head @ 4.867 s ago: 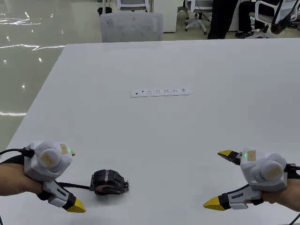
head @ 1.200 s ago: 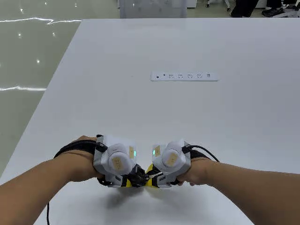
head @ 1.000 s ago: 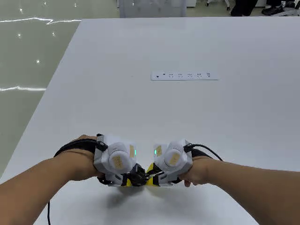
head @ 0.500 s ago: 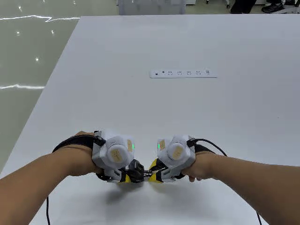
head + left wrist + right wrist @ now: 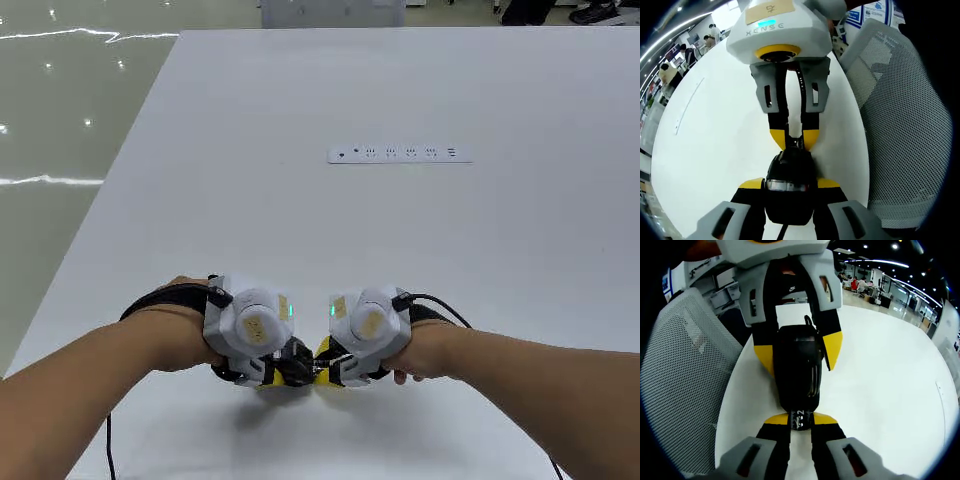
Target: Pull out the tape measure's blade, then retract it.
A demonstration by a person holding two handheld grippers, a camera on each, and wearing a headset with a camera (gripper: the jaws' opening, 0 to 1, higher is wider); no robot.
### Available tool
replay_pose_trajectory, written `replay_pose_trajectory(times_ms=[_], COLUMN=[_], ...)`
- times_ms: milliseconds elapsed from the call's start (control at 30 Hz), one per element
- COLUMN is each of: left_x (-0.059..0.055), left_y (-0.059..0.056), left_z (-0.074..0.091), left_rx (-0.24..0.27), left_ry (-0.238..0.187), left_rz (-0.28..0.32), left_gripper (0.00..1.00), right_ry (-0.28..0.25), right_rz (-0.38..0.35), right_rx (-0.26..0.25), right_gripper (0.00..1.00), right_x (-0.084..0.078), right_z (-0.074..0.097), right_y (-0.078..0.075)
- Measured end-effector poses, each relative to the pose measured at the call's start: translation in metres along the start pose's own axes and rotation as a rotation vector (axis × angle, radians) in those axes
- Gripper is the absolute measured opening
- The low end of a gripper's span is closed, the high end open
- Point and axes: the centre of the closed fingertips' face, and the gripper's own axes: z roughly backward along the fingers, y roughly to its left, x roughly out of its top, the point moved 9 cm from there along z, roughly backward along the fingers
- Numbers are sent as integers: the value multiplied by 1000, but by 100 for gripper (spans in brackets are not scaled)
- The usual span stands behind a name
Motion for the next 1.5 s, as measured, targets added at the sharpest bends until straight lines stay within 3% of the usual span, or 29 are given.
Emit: replay_pose_trajectory(times_ms=[333, 1500], left_x=[-1, 0], left_y=[1, 0], left_z=[2, 1], left_rx=[-5, -7], left_ry=[0, 8], left_rz=[-1, 3], left_gripper=[33, 33], right_ry=[-22, 0], right_rz=[-27, -66], right_rx=[-13, -21], right_gripper=[13, 13], right_x=[-7, -30], right_z=[8, 28], right_y=[1, -1])
